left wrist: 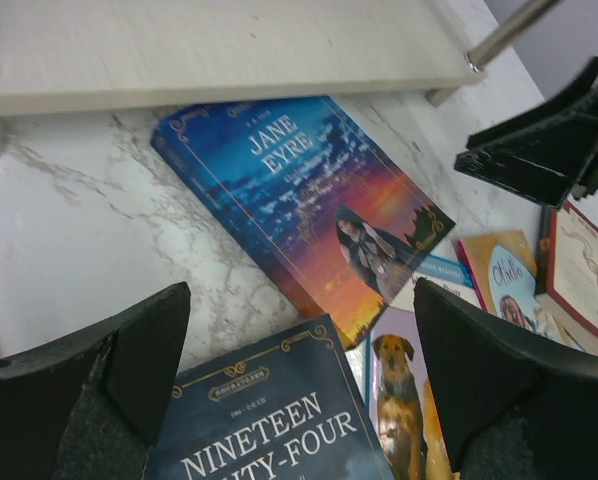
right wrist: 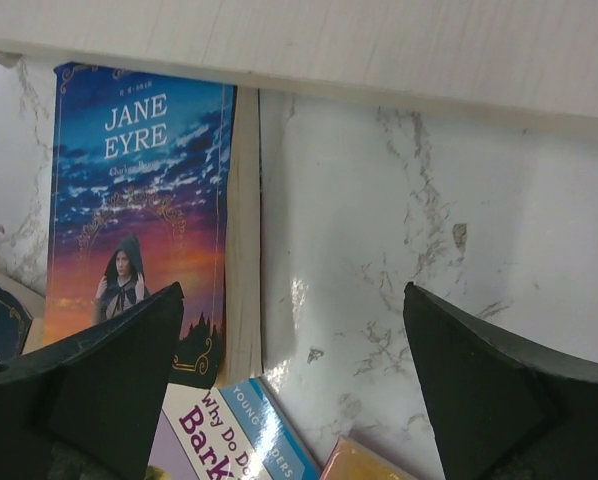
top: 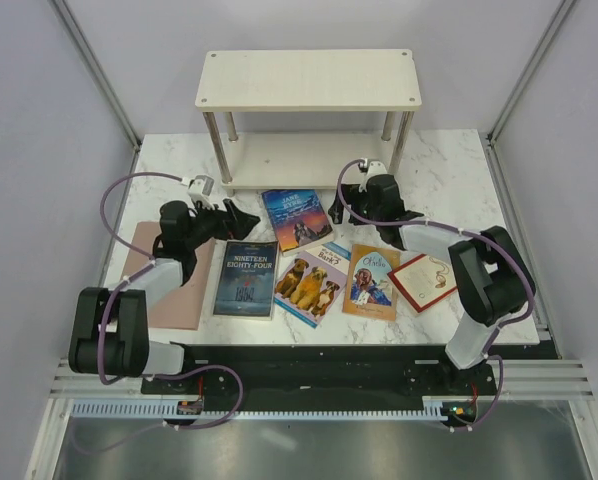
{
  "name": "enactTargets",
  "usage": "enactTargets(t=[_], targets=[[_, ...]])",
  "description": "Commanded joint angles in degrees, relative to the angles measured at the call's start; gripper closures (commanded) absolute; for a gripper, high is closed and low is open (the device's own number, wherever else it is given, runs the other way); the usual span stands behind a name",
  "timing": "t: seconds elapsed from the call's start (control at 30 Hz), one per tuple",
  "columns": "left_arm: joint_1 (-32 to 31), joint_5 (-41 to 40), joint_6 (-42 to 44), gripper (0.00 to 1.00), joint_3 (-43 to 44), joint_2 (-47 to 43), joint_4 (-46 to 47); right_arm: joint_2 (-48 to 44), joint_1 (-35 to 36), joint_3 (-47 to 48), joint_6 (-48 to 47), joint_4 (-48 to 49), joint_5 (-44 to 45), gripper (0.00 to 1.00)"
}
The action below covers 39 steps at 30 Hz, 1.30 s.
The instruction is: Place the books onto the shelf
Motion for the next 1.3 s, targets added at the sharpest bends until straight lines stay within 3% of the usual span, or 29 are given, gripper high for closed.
enactTargets(t=[0.0, 0.03, 0.13, 0.17, 0.23, 0.27, 0.33, 0.43, 0.6, 0.7, 0.83, 0.9, 1.03, 1.27], targets=[[-0.7, 8.6, 0.9, 0.00, 2.5, 3.7, 1.0, 2.1, 0.2, 3.0, 4.6, -2.2, -7.5, 0.02], [-1.0, 7.2, 1.1, 0.02, 2.8, 3.8, 0.2, 2.7, 0.2, 3.1, 5.2, -2.3, -8.3, 0.02], [-1.9, 3.0, 3.5, 0.24, 4.3, 3.6, -5.6, 2.9, 0.2, 3.1, 6.7, -2.3, -9.1, 0.02], [-2.3, 1.5, 5.2, 0.45, 5.1, 3.8, -9.6, 3.0, 0.2, 3.0, 6.9, -2.1, -9.0, 0.02], [-4.9, -4.5, 6.9, 0.68, 8.8, 4.9, -14.4, 3.5, 0.2, 3.0, 7.4, -1.5, -8.8, 0.02], [-6.2, -6.7, 8.8, 0.86, 10.5, 5.8, -16.4, 3.8, 0.2, 3.1, 8.0, -0.2, -8.9, 0.02], [-11.5, -14.6, 10.8, 0.98, 16.0, 9.5, -23.1, 5.0, 0.2, 3.3, 9.8, 1.1, -9.3, 0.02], [-17.6, -22.9, 12.5, 0.98, 22.8, 15.9, -27.9, 7.9, 0.7, 5.9, 10.6, 1.0, -10.3, 0.04], [-20.3, -22.5, 10.3, 0.98, 31.4, 25.2, -32.2, 11.6, 1.1, 9.1, 11.1, 0.4, -10.7, 0.09], [-21.8, -24.8, 10.2, 0.98, 36.2, 30.5, -35.9, 13.0, 1.8, 10.2, 11.4, 0.3, -11.5, 0.16], [-25.0, -33.7, 12.2, 0.98, 41.3, 35.3, -41.2, 13.2, 3.7, 10.4, 11.7, 0.7, -12.0, 0.29], [-26.4, -36.8, 12.9, 0.98, 43.3, 37.8, -44.3, 12.6, 4.3, 10.1, 11.8, 0.8, -12.0, 0.32], [-27.6, -40.3, 13.7, 0.98, 46.1, 41.1, -47.8, 12.5, 5.9, 10.8, 11.5, 0.9, -15.2, 0.52], [-29.2, -40.2, 13.4, 0.98, 46.5, 43.6, -48.8, 11.9, 7.8, 10.4, 14.9, 5.8, -17.4, 0.58]])
